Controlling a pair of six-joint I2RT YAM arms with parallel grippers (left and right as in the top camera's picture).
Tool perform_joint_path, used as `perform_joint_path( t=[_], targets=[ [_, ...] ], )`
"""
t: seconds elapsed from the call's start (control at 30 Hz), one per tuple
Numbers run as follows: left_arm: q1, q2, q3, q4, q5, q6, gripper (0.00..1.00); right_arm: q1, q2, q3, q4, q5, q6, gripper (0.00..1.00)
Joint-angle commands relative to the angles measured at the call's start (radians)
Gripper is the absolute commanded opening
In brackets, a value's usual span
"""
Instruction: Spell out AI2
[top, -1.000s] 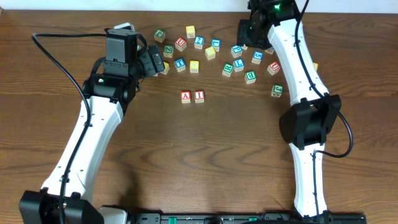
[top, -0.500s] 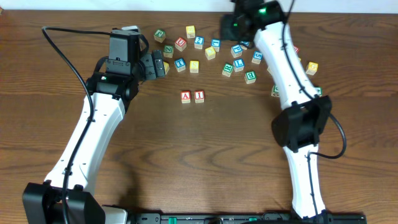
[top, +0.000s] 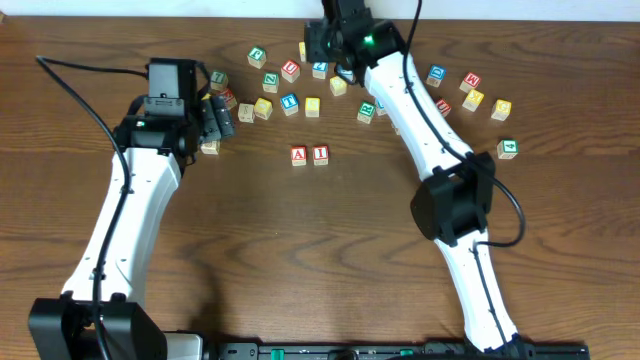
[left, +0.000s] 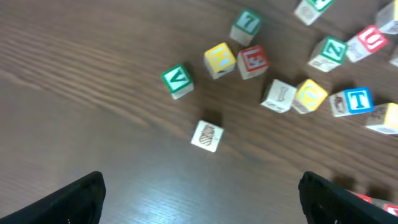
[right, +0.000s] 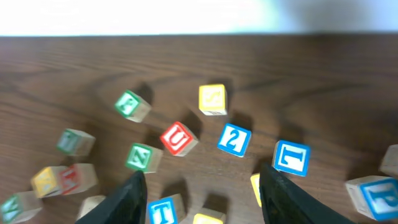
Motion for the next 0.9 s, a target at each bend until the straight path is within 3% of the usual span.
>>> perform_joint_path(
  t=[0.0, 0.87],
  targets=[
    [0.002, 0.003, 0.01, -0.015, -0.021, -0.019, 0.98, -0.004, 0.08, 0.012, 0.027, 0.028, 0.024, 0.52],
    [0.001, 0.003, 0.01, -0.046, -0.02, -0.019, 0.98, -0.003, 0.279, 0.01, 0.304, 0.121, 0.027, 0.51]
  ],
)
